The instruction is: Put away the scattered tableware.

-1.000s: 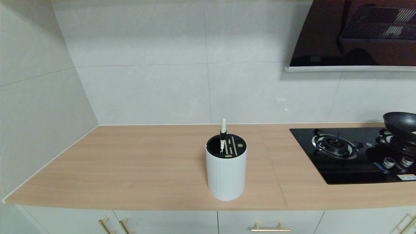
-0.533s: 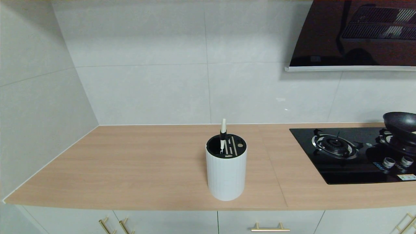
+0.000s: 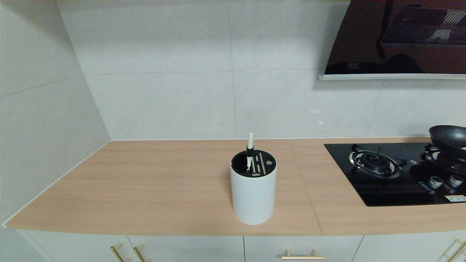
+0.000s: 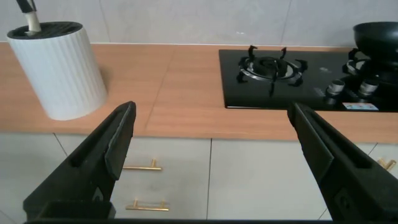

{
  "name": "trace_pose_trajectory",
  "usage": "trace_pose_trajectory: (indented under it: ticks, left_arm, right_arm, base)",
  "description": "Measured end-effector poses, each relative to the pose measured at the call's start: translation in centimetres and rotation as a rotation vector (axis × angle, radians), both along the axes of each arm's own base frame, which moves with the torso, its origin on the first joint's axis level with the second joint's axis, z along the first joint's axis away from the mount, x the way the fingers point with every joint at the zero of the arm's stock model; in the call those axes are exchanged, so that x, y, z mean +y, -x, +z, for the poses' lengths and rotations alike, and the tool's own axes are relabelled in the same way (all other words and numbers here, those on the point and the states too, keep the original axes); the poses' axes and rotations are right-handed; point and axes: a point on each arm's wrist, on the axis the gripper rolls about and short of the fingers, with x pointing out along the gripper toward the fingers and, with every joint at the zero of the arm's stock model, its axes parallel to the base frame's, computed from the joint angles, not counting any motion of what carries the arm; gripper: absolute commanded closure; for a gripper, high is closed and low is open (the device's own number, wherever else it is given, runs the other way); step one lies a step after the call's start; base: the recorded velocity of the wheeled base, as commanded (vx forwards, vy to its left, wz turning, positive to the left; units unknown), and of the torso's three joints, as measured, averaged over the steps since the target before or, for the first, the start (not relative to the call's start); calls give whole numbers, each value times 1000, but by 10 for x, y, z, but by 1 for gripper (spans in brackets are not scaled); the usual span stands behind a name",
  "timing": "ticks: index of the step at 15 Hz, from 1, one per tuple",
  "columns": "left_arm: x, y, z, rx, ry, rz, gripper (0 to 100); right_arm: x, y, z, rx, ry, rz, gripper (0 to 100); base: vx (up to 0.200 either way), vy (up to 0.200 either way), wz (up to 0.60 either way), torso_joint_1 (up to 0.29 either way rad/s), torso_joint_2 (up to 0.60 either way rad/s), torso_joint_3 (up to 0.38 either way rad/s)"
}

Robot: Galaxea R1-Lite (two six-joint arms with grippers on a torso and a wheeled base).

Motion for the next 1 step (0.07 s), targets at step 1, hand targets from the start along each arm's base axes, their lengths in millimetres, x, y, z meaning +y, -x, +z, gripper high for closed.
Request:
trace_pose_trajectory:
  ticks: [1]
  left_arm:
    - [0,0,0,0,0,0,0]
  right_arm:
    - [0,0,0,0,0,0,0]
  base:
    - [0,0,0,0,0,0]
